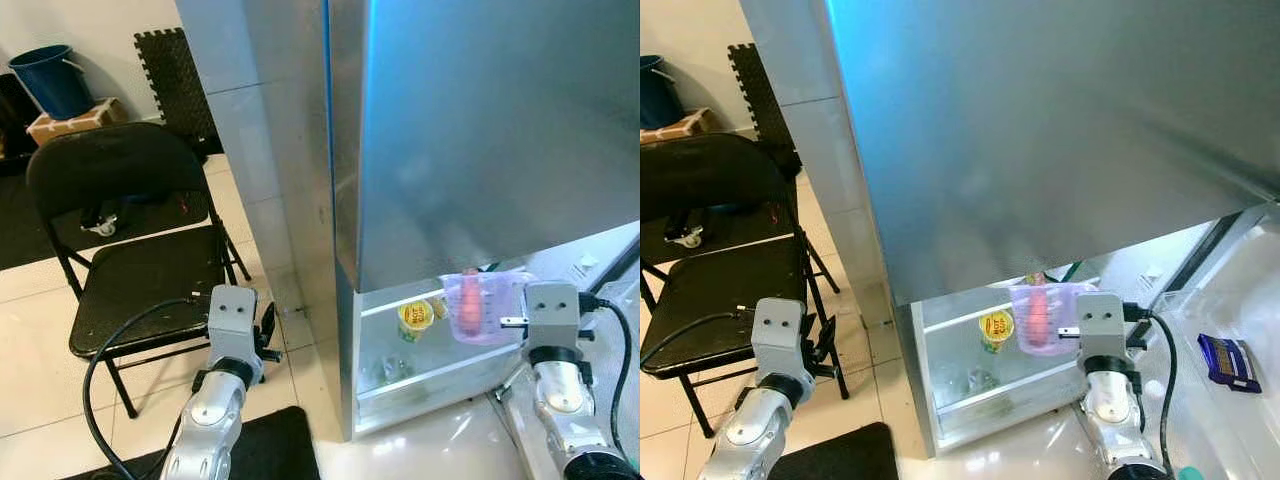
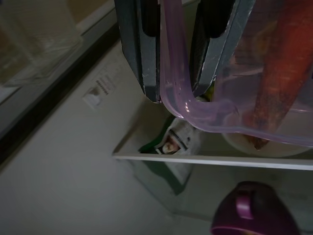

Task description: Restocking fridge

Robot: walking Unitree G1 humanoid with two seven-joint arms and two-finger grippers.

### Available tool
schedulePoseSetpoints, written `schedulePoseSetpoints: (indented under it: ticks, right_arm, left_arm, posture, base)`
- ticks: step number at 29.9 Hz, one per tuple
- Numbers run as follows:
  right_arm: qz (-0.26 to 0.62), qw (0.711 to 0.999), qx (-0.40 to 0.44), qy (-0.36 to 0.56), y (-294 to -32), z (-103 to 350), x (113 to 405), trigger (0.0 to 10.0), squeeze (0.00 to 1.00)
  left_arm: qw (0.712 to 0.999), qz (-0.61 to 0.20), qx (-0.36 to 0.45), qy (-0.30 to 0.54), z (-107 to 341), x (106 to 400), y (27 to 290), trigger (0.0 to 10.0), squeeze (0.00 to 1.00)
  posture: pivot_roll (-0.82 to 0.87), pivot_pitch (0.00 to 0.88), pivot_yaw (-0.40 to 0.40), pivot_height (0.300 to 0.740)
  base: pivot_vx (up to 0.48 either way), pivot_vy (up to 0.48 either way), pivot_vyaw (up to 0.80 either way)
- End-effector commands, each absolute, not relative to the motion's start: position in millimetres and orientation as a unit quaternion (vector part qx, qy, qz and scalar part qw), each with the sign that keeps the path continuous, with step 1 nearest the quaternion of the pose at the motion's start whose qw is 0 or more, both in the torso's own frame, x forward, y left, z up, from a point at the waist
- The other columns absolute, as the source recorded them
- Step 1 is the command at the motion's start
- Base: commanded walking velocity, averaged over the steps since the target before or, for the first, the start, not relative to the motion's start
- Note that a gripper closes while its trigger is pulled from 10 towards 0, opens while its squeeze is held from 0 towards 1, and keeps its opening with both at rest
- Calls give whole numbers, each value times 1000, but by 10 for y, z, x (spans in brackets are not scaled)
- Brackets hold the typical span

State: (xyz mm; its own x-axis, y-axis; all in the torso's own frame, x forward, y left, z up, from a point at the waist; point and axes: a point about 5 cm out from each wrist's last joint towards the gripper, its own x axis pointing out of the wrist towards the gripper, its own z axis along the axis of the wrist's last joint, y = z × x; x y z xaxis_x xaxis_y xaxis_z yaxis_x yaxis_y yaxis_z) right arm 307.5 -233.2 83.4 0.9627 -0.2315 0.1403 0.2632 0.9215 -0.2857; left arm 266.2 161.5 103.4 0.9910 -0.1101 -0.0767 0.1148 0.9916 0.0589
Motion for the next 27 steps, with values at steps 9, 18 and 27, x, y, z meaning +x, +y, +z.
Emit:
schedulePoseSetpoints:
  ticks: [9,18,27]
  right_arm:
    - [-116,981,-145,-54,-2301,829,3048,10000,0]
    - [-114,981,-148,-49,-2309,822,3043,10000,0]
    - [-115,981,-149,-46,-2322,816,3038,10000,0]
  left_arm:
    - [997,-55,48,40,997,2619,1627,10000,0]
    - [996,-58,51,41,990,2614,1609,10000,0]
    - [997,-52,42,37,1009,2615,1625,10000,0]
  posture:
    - [-85,144,18,740]
    - [-85,144,17,740]
    - [-86,144,18,740]
  base:
    - [0,-90,0]
    - [0,-463,0]
    - [0,-249,0]
